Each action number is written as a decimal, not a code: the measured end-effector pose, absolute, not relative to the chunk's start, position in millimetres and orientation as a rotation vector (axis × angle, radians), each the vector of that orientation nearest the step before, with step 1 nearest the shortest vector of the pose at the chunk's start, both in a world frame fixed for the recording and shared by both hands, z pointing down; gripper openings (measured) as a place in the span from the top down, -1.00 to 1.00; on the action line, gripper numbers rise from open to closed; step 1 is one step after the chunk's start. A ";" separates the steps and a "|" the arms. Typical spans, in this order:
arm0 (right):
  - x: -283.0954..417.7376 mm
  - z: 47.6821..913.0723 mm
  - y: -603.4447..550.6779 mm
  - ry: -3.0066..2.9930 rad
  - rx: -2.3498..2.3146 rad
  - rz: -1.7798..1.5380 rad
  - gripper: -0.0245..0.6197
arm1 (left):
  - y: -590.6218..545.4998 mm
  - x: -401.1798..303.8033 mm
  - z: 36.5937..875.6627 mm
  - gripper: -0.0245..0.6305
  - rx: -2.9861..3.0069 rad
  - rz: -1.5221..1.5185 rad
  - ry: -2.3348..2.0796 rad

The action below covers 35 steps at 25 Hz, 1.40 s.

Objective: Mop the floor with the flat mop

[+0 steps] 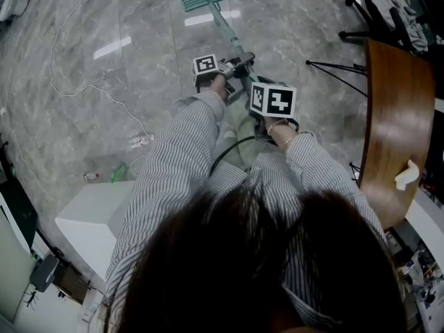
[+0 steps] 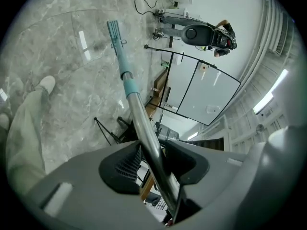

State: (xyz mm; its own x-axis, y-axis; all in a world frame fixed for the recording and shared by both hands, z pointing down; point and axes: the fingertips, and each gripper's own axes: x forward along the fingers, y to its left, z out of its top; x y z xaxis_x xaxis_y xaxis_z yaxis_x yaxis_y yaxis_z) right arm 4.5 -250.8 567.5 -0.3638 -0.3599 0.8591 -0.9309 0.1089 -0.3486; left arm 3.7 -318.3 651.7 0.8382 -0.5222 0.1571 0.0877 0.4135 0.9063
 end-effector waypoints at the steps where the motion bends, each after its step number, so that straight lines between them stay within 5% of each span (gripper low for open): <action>1: 4.6 567.6 -232.6 -1.797 1.264 1.245 0.57 | -300.0 4.7 651.0 0.43 1.085 -0.393 -0.450; 20: 56.6 548.4 66.7 -1.748 1.252 1.303 0.56 | 3.2 58.2 636.2 0.45 1.040 -0.389 -0.444; 35: 188.8 538.3 278.2 -1.798 1.176 1.266 0.56 | 214.6 184.1 626.9 0.45 1.061 -0.440 -0.475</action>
